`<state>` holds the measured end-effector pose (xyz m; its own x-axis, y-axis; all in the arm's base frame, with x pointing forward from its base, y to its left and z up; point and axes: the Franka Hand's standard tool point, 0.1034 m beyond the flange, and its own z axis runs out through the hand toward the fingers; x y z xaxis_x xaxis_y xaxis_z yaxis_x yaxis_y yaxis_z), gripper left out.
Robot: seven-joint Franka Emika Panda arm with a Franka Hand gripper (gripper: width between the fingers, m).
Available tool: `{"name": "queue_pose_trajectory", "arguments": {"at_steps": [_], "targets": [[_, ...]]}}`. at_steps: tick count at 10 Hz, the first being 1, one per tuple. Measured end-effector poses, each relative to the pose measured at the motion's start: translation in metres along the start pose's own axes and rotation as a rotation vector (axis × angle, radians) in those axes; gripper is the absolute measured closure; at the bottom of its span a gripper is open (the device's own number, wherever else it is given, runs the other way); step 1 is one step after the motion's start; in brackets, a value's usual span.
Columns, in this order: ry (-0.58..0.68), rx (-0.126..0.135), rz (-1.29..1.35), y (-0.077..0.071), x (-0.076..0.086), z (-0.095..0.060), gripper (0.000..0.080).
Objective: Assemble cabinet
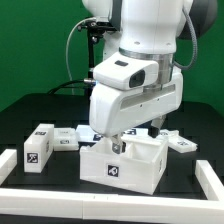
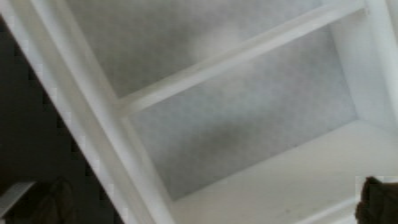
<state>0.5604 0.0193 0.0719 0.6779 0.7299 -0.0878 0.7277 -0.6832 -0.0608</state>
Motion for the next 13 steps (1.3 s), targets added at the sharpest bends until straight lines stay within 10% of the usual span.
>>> {"name": "queue_pose_trajectory", "arguments": {"at_steps": [13], "targets": [[0.119,-0.029,0.430,-0.021,0.018,-0.009,0.0002]]}}
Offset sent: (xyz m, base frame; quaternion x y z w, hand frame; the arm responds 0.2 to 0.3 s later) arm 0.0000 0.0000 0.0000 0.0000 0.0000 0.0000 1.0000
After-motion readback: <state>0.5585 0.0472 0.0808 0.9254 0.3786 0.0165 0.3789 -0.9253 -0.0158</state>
